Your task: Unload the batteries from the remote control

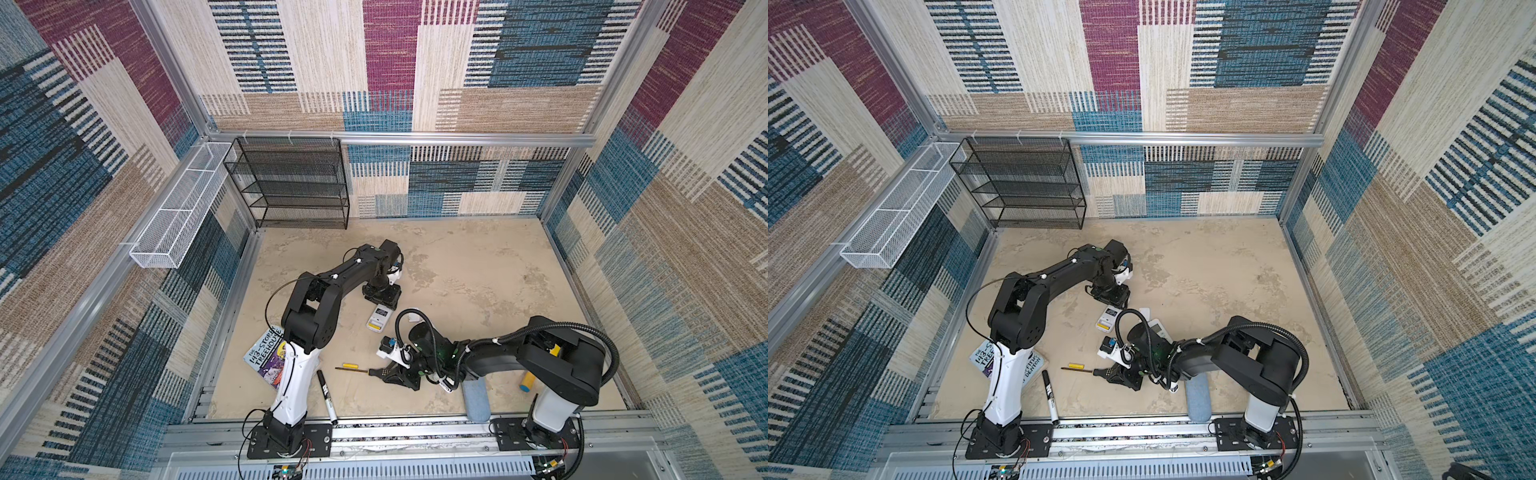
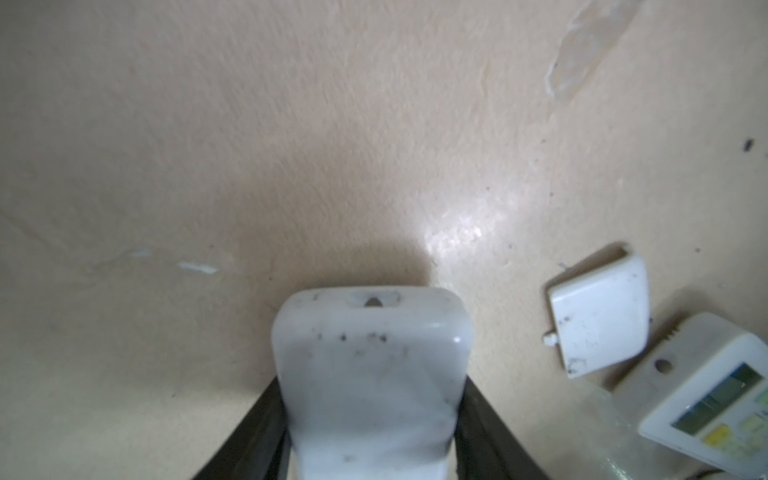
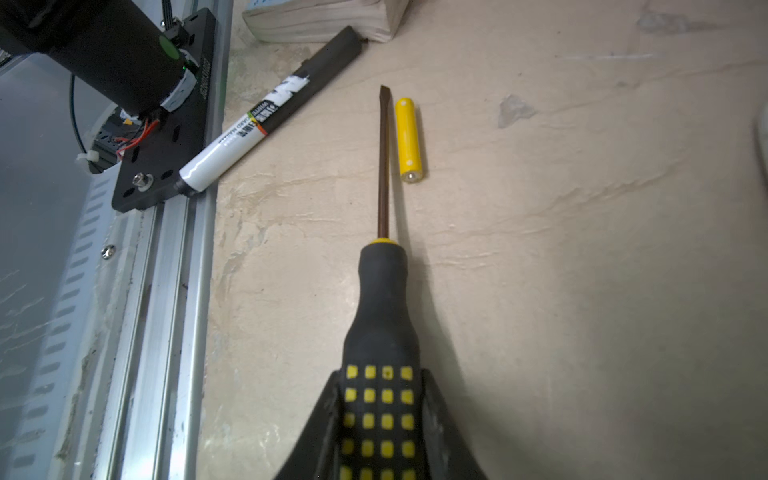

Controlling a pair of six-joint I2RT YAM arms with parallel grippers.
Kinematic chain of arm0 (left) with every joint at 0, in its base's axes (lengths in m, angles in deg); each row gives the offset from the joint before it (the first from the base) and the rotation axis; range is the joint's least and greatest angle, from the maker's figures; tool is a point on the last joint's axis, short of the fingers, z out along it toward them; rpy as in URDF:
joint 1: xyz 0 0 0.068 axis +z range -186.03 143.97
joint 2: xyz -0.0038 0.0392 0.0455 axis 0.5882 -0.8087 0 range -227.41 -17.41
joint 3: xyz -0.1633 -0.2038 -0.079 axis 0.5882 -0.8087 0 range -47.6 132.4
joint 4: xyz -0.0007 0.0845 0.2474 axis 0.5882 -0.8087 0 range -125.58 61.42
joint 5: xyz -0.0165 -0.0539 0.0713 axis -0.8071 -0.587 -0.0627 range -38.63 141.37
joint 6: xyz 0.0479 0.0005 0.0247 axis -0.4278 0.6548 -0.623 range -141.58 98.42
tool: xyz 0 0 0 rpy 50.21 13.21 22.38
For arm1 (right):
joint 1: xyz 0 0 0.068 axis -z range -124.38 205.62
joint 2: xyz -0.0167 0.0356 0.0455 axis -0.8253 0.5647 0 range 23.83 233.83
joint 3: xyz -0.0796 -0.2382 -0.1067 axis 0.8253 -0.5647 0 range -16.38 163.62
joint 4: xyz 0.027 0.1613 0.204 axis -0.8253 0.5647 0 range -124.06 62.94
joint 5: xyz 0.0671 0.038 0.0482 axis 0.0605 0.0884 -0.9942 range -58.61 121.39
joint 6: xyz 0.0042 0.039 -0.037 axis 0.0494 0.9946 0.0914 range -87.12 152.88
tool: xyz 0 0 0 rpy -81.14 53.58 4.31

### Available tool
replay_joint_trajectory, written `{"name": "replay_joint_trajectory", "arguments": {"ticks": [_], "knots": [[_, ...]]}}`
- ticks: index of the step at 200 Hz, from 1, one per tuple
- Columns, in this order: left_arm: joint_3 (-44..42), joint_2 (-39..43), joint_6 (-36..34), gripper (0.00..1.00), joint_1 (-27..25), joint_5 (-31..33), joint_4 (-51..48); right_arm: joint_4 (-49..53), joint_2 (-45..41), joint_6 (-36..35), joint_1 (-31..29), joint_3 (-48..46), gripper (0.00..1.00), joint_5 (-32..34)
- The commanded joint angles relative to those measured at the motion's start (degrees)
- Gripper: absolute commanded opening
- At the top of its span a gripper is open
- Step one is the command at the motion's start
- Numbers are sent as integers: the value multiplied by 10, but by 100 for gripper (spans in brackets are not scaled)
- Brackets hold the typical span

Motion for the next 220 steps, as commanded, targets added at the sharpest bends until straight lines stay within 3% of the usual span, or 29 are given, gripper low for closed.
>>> {"name": "replay_joint_trajectory", "arguments": {"ticks": [1, 47, 97, 139, 220], "knots": [[-19, -30, 20, 38, 3, 48, -25, 64, 7, 23, 3, 1, 0, 63], [-7, -20, 27, 60, 4, 73, -31, 52, 6, 37, 7, -2, 0, 76], [42, -27, 38, 74, 8, 126, -54, 44, 5, 55, 10, -4, 0, 95], [63, -27, 62, 77, 20, 156, -59, 41, -6, 63, 13, -6, 0, 104], [71, -19, 63, 83, 43, 157, -58, 41, -56, 67, 19, -11, 0, 91]]}}
